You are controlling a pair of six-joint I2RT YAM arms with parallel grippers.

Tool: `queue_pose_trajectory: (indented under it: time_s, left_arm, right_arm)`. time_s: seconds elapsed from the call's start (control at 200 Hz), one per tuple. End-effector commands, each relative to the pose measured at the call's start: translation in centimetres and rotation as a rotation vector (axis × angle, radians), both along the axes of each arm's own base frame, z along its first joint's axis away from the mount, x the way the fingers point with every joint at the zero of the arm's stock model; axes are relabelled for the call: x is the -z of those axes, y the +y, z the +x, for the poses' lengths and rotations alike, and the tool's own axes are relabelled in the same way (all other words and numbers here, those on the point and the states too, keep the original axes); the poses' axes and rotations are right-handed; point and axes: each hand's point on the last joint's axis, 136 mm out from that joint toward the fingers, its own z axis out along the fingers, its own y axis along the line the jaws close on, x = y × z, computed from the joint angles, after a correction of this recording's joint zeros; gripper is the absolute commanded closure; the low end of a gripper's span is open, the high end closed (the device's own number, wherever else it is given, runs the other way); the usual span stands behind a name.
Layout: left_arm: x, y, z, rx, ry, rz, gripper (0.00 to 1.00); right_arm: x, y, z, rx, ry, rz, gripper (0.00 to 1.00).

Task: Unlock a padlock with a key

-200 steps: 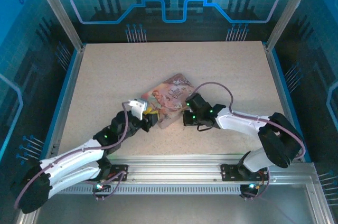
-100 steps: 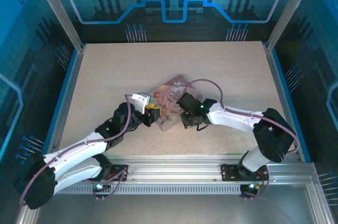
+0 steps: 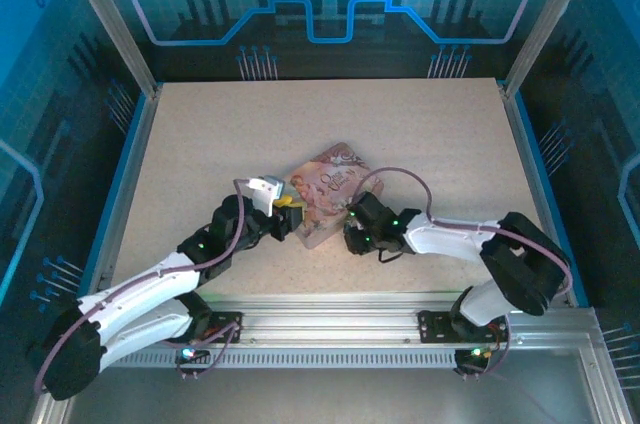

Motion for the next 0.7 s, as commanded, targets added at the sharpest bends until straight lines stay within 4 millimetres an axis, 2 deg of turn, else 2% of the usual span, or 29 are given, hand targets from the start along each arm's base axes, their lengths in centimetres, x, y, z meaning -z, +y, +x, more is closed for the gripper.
queue_pose_trajectory:
  time_s: [0.0,0.165,0.3,0.38,0.495,0.695]
  left_arm:
    - [1.0,0.4,-0.4,-0.004,0.035,-0.003,0.56]
    - [1.2,0.5,-0.6,-0.003,0.038,-0.003,0.56]
    - [1.3,0.5,-0.6,-0.004,0.036,-0.006,0.56]
    - [1.3,0.5,-0.5,-0.004,0.036,-0.01,0.56]
    - [1.4,0.3,-0.5,0.001,0.038,-0.015,0.56]
    - [1.4,0.2,-0.6,0.007,0.041,-0.022,0.57]
  right_arm:
    - [-1.8,0.4,0.9,0.032,-0.077,0.138,0.65]
    - [-3.4,-0.4,0.6,0.039,-0.186,0.298,0.63]
    - [-4.9,-0.8,0.6,0.031,-0.304,0.4,0.58]
    - [-5.0,-0.7,0.6,0.023,-0.329,0.432,0.57]
    - [-4.9,0.5,0.5,-0.024,-0.322,0.492,0.56]
    - [-3.7,1.9,1.2,-0.06,-0.266,0.596,0.6]
